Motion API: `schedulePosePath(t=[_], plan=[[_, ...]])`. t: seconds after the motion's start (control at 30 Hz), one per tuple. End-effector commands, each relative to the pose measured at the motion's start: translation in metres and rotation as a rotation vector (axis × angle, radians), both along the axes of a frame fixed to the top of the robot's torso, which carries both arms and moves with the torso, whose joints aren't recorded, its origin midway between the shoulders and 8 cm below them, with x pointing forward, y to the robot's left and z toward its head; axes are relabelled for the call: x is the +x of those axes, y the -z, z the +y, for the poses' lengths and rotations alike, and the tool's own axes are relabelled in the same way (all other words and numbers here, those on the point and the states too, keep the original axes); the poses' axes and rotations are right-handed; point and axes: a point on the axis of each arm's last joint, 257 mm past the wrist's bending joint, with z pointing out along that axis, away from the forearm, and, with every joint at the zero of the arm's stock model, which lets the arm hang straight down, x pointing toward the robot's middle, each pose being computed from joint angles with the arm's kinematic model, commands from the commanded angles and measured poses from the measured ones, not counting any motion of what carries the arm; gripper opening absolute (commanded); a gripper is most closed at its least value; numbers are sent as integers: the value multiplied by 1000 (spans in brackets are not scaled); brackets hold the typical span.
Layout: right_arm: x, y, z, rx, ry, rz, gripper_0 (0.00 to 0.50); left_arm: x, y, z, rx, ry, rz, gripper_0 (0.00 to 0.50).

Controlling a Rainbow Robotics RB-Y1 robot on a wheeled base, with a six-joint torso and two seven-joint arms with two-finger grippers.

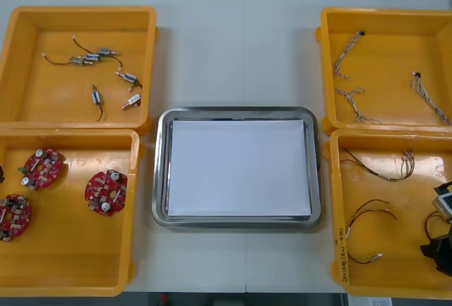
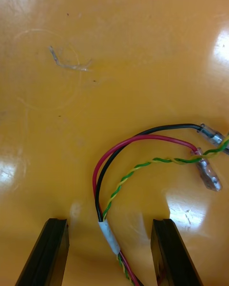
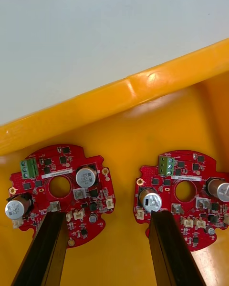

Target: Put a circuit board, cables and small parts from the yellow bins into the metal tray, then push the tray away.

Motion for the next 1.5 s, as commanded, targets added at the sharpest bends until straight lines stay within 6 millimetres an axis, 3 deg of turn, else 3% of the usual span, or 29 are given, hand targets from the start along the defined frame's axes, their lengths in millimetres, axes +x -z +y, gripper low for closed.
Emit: schedulePosePath(t=[0.03,0.37,1.03,1.07,1.1,1.13,1.2,1.3,1.5], plan=[[-13,4,-10,-49,-52,29,500,-9,9,-5,-3,-7,4,500],[-12,6,-10,-50,-48,11,500,-3,21,7,-2,-16,-4,500],[-14,19,-9,-13,-15,3,500,4,45,10,18,-4,4,500],[-14,19,-10,-12,-13,5,488,3,46,11,18,-5,7,500],[-15,20,-8,-8,-12,6,361,3,48,11,17,-6,9,500],[-16,20,-8,-7,-9,7,186,4,49,11,18,-2,9,500],[-18,21,-8,-3,-4,10,65,4,52,11,20,-1,10,500],[-18,22,-8,-1,-1,12,0,3,55,13,29,-2,17,500],[-15,20,-7,4,2,-4,0,1,60,12,29,2,22,500]])
